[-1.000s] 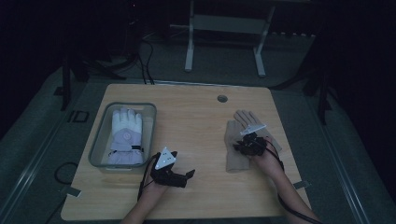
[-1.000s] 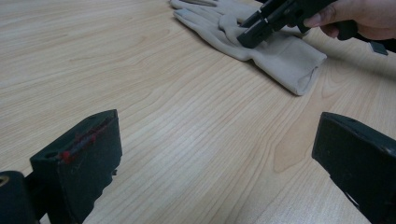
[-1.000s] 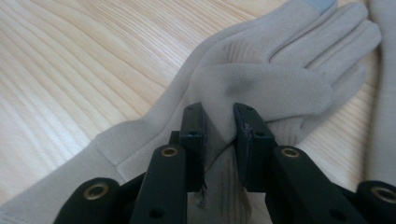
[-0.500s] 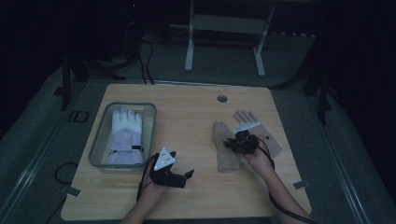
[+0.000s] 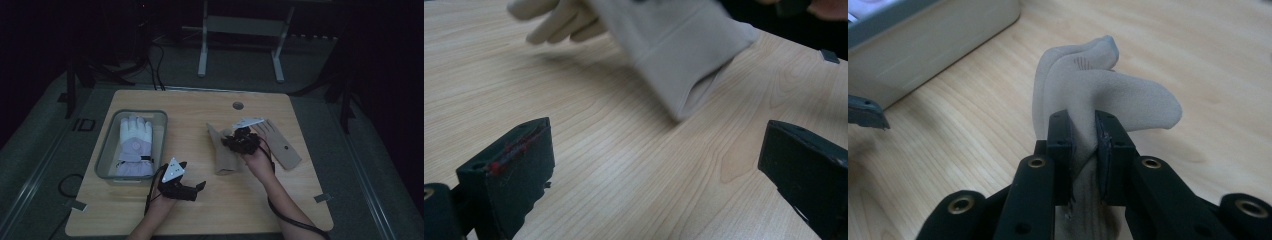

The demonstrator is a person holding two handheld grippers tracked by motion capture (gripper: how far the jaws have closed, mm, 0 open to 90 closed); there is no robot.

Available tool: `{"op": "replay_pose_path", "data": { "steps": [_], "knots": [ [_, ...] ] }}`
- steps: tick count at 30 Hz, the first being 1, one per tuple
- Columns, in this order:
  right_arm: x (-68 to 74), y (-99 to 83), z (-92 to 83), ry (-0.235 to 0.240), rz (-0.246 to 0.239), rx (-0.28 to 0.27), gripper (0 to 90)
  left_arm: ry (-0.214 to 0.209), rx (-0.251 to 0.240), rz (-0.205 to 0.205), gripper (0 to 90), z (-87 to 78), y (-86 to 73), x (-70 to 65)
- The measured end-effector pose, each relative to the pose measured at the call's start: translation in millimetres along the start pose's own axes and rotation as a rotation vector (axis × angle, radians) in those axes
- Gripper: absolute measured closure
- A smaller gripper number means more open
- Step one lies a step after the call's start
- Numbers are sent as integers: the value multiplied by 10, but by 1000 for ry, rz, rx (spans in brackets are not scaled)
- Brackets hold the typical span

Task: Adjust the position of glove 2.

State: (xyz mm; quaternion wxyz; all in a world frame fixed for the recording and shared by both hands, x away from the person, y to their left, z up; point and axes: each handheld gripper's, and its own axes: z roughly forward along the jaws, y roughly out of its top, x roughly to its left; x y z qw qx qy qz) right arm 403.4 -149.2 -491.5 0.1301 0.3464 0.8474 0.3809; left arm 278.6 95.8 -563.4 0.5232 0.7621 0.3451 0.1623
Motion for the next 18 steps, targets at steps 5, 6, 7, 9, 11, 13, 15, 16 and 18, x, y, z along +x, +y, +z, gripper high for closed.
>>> {"op": "replay_pose_path", "data": {
  "steps": [5,6,7,9,11,13,15,16,18],
  "knots": [
    [57,-118,300,-8,39,61,784,-1,-1,2,18,-6,-2,0],
    [65,-136,343,-8,46,75,780,-1,-2,3,18,-6,-3,1],
    [71,-152,386,-6,51,85,770,-3,0,1,18,-4,-5,5],
    [88,-177,458,-6,39,98,734,-3,4,0,18,0,-8,8],
    [86,-201,520,1,23,119,662,-6,2,-2,18,-3,-10,8],
    [76,-234,566,1,12,141,551,-6,0,-2,18,-6,-9,6],
    [59,-280,603,19,3,151,488,-7,-2,-3,18,-6,-10,9],
    [61,-283,598,27,8,146,482,-8,-1,-5,18,-2,-13,11],
    [74,-272,575,26,-5,147,477,-11,3,-8,18,7,-19,14]
  ]
}}
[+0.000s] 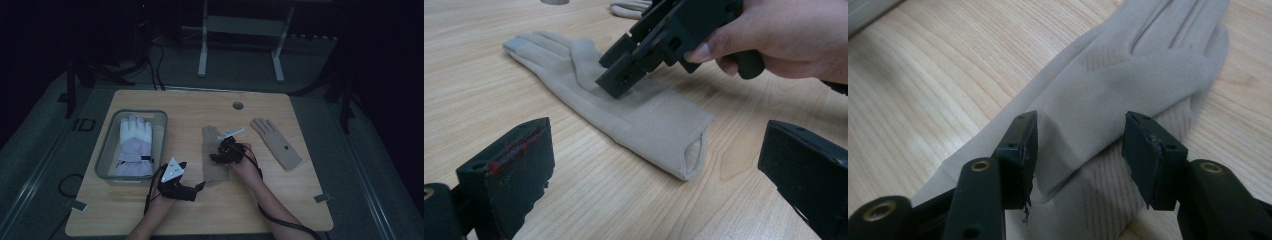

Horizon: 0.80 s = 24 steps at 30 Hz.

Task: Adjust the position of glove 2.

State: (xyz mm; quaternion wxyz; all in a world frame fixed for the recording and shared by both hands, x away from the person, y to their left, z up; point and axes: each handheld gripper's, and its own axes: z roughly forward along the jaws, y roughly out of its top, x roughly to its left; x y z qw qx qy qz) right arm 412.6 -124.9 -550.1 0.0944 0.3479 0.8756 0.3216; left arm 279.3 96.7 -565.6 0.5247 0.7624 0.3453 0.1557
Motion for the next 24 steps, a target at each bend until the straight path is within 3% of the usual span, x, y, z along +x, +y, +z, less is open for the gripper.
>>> {"op": "replay_pose_path", "data": {
  "steps": [5,10,14,24],
  "knots": [
    [0,26,-157,2,-27,-38,465,-7,3,5,18,11,-9,-6],
    [-145,0,-393,-9,-49,-80,486,-7,2,5,18,24,-18,-9],
    [-361,-79,-606,-46,-64,-104,486,-9,4,2,18,30,-23,1],
    [-1042,-370,-1126,-175,-17,-109,511,-16,-5,1,18,41,-25,-20]
  ]
}}
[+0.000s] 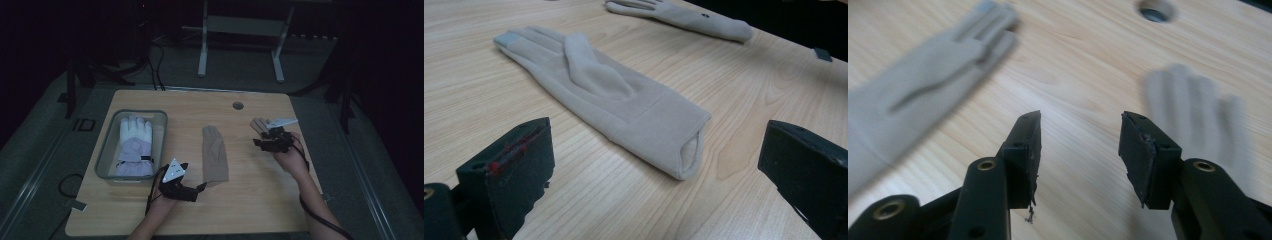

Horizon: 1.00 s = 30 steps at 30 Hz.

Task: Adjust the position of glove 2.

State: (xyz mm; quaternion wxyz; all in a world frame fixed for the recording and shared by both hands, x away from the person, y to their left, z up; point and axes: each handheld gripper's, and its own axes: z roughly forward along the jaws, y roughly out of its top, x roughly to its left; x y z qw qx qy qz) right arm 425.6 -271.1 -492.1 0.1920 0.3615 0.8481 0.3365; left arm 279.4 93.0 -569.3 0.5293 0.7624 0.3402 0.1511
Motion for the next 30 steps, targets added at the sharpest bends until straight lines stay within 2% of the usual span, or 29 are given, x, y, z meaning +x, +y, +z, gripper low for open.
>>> {"op": "replay_pose_path", "data": {
  "steps": [4,9,14,17,19,22,24,25,30],
  "knots": [
    [-236,-105,-77,-32,21,0,504,-1,7,0,18,12,-5,-5],
    [-465,-213,-27,-79,8,25,509,-16,-10,-6,18,2,1,-4],
    [-605,-332,143,-81,20,57,501,-18,-12,-9,18,2,2,-2],
    [-637,-405,304,-85,10,103,475,-22,-4,-12,18,14,-3,3],
    [-672,-446,368,-53,47,103,468,-32,-8,-19,18,17,-5,0],
    [-718,-470,371,-28,102,92,533,-30,-12,-8,18,15,2,-17],
    [-715,-470,356,-42,111,97,695,-29,-11,-4,18,16,1,-22],
    [-714,-472,349,-43,111,100,723,-29,-9,-3,18,17,0,-22],
    [-680,-492,337,-57,190,78,777,-24,-14,-9,18,9,1,-21]
  ]
}}
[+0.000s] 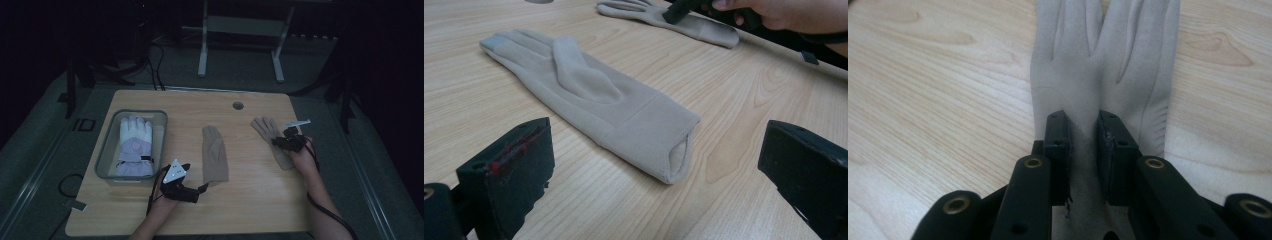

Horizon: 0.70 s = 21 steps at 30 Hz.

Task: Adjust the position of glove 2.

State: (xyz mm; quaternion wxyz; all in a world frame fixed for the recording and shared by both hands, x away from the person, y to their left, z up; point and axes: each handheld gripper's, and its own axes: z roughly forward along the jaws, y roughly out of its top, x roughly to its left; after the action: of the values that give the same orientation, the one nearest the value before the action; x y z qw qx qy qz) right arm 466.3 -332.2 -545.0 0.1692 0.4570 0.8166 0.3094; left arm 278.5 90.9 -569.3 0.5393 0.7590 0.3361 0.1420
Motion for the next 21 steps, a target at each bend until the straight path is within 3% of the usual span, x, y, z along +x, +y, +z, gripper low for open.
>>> {"op": "replay_pose_path", "data": {
  "steps": [3,8,11,13,15,21],
  "knots": [
    [5,-14,-55,5,82,-13,784,2,-2,-3,18,-3,1,7],
    [107,-17,-257,-6,124,-62,785,0,0,-4,18,6,0,12],
    [166,-14,-403,-39,147,-96,786,-1,-2,1,18,5,7,4],
    [215,-18,-502,-96,171,-115,786,-4,-5,5,18,3,11,-3],
    [259,-45,-583,-119,206,-129,785,-4,-3,13,18,4,13,-6],
    [384,-195,-697,-183,233,-129,777,-8,-5,16,18,-1,18,-9]
  ]
}}
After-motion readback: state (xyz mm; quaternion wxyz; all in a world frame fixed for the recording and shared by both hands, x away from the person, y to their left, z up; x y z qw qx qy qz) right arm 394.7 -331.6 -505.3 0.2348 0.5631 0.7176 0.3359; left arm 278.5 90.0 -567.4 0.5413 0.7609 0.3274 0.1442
